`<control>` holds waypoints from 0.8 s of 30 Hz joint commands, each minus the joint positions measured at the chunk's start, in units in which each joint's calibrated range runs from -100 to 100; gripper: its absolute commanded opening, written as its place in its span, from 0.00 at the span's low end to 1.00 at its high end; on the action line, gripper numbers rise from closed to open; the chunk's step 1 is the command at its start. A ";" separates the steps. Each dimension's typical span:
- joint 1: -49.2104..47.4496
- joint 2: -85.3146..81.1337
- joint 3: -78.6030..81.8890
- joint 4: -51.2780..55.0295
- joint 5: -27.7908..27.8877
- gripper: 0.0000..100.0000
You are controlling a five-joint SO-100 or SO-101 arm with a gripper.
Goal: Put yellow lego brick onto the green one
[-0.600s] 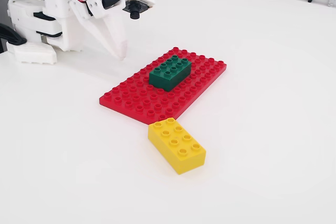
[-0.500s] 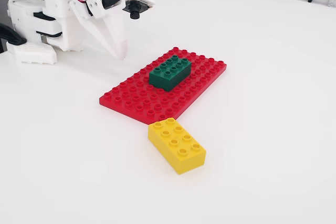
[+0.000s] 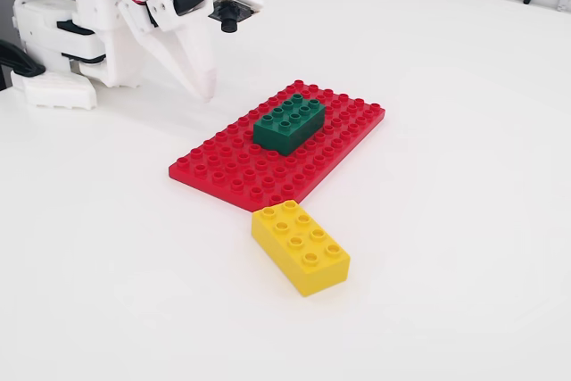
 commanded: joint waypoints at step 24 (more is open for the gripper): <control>-0.11 0.15 0.43 -1.93 -0.06 0.01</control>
